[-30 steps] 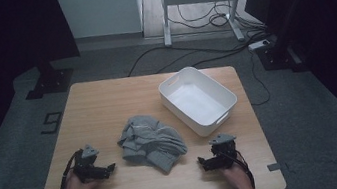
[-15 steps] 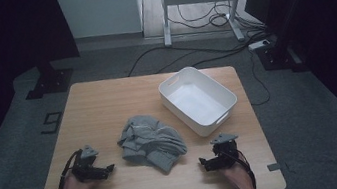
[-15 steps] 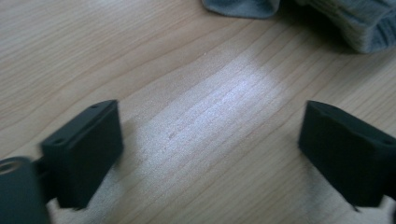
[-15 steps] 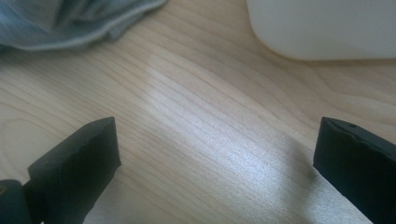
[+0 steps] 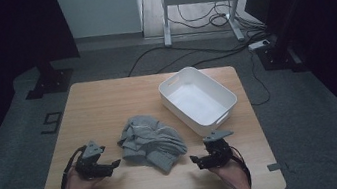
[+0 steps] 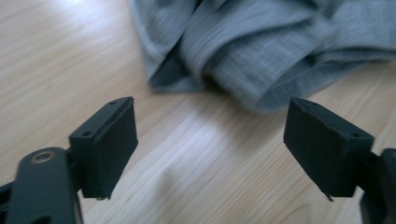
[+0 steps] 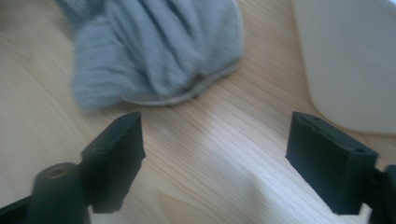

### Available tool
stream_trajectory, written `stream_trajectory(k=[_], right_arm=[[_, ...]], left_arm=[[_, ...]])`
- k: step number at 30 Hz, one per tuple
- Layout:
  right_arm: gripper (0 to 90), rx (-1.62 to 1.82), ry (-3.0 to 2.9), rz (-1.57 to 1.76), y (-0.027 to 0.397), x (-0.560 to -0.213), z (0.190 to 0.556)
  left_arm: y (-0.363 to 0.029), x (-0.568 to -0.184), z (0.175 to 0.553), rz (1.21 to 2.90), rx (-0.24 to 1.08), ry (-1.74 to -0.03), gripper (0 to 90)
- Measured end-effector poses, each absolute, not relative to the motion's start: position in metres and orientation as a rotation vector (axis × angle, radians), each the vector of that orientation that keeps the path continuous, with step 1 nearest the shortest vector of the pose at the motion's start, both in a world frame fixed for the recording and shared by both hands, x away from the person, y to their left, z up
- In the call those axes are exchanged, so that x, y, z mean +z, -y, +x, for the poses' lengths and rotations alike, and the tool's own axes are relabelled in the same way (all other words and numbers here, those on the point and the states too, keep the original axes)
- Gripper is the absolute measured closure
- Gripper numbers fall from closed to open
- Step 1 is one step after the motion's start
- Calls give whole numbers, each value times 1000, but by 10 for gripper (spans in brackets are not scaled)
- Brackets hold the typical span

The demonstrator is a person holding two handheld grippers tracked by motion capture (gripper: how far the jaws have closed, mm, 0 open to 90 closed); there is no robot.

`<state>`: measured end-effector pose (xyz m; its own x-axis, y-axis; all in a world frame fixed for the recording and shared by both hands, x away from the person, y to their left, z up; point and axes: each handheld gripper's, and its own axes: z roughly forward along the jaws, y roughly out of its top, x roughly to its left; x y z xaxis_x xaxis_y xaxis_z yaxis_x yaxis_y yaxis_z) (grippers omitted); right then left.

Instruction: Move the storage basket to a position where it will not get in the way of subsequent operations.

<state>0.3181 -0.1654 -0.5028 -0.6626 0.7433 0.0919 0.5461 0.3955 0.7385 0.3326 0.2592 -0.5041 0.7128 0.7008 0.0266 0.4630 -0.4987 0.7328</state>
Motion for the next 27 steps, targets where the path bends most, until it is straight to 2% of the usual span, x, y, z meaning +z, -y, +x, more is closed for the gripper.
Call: stream_trajectory(k=[9,14,17,19,22,27], right_arm=[[304,1123,-2449,1072,145,-488,328],[397,1135,-2458,1045,138,-476,336],[437,1126,-2448,1038,138,-471,340],[497,1119,-2419,1041,140,-464,346],[526,1105,-2388,1061,144,-459,354],[567,1064,-2336,1092,152,-453,368]], left_arm=[[-238,-495,341,2186,380,-816,249],[-232,-492,341,2175,376,-799,284],[-232,-497,341,2190,382,-810,259],[-236,-504,339,2189,373,-845,184],[-247,-513,336,2181,362,-887,137],[-260,-521,332,2187,344,-926,118]])
